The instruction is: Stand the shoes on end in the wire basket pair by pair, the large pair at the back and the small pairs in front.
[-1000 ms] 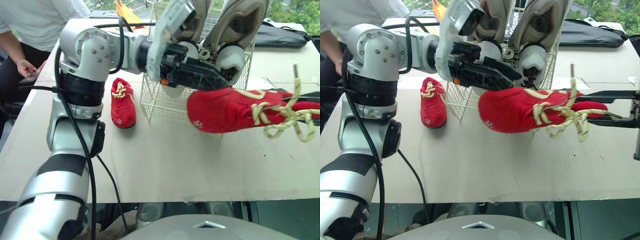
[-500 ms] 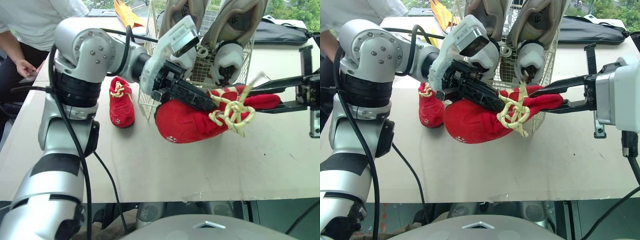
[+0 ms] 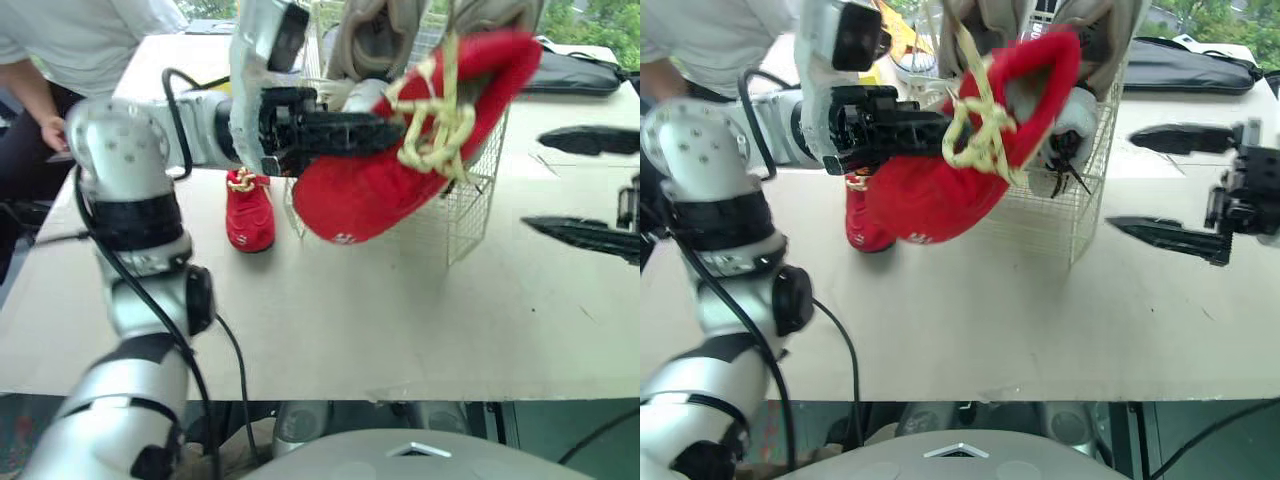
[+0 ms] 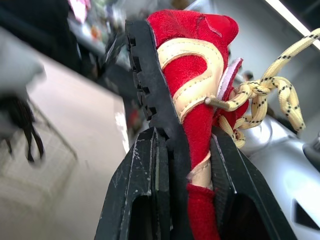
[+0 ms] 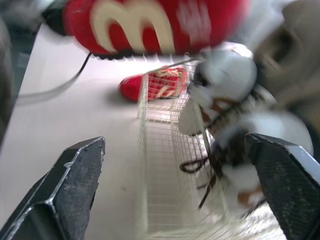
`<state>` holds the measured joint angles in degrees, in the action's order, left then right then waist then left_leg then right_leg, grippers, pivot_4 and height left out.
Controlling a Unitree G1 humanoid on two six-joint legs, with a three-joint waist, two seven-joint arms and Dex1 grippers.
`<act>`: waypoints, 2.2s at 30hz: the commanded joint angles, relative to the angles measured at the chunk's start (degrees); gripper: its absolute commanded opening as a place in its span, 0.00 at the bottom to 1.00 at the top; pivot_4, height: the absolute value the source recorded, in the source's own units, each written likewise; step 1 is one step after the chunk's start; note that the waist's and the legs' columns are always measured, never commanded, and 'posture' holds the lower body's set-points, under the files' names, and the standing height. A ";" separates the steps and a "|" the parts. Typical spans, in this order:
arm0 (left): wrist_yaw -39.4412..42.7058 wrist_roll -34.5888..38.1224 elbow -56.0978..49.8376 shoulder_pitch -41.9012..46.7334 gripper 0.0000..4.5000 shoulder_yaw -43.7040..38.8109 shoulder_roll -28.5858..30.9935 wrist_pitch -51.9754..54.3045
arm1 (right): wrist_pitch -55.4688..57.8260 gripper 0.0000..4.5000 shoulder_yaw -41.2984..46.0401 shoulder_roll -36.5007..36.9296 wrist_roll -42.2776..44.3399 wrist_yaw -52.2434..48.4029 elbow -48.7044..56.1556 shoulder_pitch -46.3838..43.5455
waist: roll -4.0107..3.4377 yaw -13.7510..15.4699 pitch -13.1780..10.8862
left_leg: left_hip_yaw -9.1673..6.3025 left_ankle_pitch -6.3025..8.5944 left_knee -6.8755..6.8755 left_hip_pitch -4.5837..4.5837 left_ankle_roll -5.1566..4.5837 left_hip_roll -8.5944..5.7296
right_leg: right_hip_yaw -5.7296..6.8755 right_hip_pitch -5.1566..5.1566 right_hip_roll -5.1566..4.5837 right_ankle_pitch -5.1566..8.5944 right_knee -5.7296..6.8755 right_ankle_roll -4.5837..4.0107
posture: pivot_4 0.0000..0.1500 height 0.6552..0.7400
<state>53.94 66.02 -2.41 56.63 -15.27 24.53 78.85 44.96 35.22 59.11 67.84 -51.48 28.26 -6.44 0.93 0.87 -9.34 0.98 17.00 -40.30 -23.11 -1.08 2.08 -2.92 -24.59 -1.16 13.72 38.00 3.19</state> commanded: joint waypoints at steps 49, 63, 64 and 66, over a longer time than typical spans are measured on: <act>-2.26 -0.10 -33.23 -36.75 0.84 -5.08 18.22 -24.70 | -15.16 0.00 -17.38 -9.38 -7.88 32.77 14.96 -6.99 | -0.04 -0.98 0.01 | 0.04 0.14 0.14 0.16 -0.23 0.05 | -0.08 0.00 0.14 0.00 -0.03 0.00 | 1.00 1.00; 8.14 -11.78 -32.83 -53.99 0.84 -7.29 19.80 -43.41 | -26.11 0.00 -26.82 -19.82 -35.37 28.32 12.81 5.36 | -0.03 -1.02 0.02 | 0.25 0.14 0.13 0.27 -0.24 0.02 | -0.25 0.02 0.20 0.02 -0.04 -0.03 | 1.00 1.00; 8.25 -12.06 -32.76 -54.06 0.84 -6.95 19.71 -43.97 | -26.52 0.00 -27.38 -20.81 -36.03 28.08 11.95 5.42 | -0.04 -1.05 0.01 | 0.26 0.14 0.13 0.28 -0.24 0.01 | -0.27 0.02 0.20 0.01 -0.04 -0.03 | 1.00 1.00; 7.92 -12.70 -32.43 -53.67 0.84 -5.97 19.30 -44.95 | -28.79 0.00 -29.87 -22.17 -38.74 25.88 9.02 6.72 | -0.03 -1.08 0.02 | 0.27 0.14 0.13 0.29 -0.25 0.02 | -0.28 0.02 0.20 0.01 -0.03 -0.03 | 1.00 1.00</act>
<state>61.60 54.01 -34.70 2.59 -21.95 44.13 36.38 19.99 7.36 38.92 32.70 -23.46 40.14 -0.66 0.90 -0.20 -9.32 1.24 17.15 -40.16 -22.82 -1.32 2.10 -3.19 -24.57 -0.96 13.73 37.97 3.17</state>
